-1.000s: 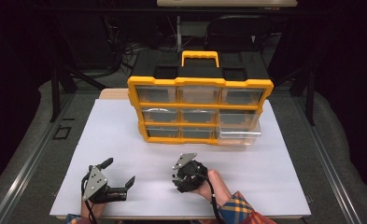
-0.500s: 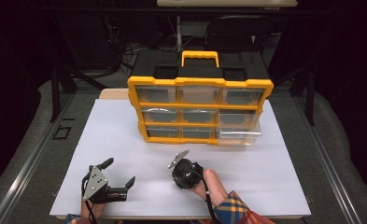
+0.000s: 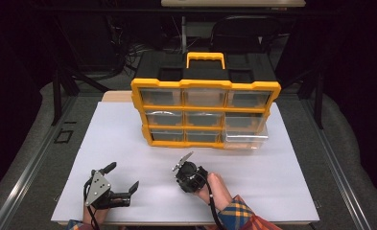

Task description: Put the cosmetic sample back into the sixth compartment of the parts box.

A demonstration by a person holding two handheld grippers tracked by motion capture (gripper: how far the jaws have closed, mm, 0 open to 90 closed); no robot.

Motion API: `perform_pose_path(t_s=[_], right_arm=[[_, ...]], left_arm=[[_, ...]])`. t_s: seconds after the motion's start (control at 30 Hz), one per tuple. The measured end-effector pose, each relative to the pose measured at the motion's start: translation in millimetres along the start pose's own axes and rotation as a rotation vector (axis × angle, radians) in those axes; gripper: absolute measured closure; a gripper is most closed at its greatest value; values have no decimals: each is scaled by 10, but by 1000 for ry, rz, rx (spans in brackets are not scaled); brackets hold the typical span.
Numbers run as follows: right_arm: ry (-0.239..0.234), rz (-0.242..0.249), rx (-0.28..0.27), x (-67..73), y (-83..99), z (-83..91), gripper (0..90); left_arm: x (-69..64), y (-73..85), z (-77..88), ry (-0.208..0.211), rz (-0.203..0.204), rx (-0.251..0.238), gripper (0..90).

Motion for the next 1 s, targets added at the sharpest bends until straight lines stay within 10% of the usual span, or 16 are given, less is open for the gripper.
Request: perform_pose_path(t_s=[1.0], right_arm=[[18,22,41,-268,-204,232,808]], left_arm=[[1,-15,11,-3,-6,-6,0]])
Point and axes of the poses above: each handheld gripper's, and its own axes: z roughly backward along the jaws, y roughly out of its underside, x roughly to its left, the point moved 4 cm from there along -z, roughly forward along the jaws, and after that the axes turned 13 degrees about -x, right-handed, at the moved point
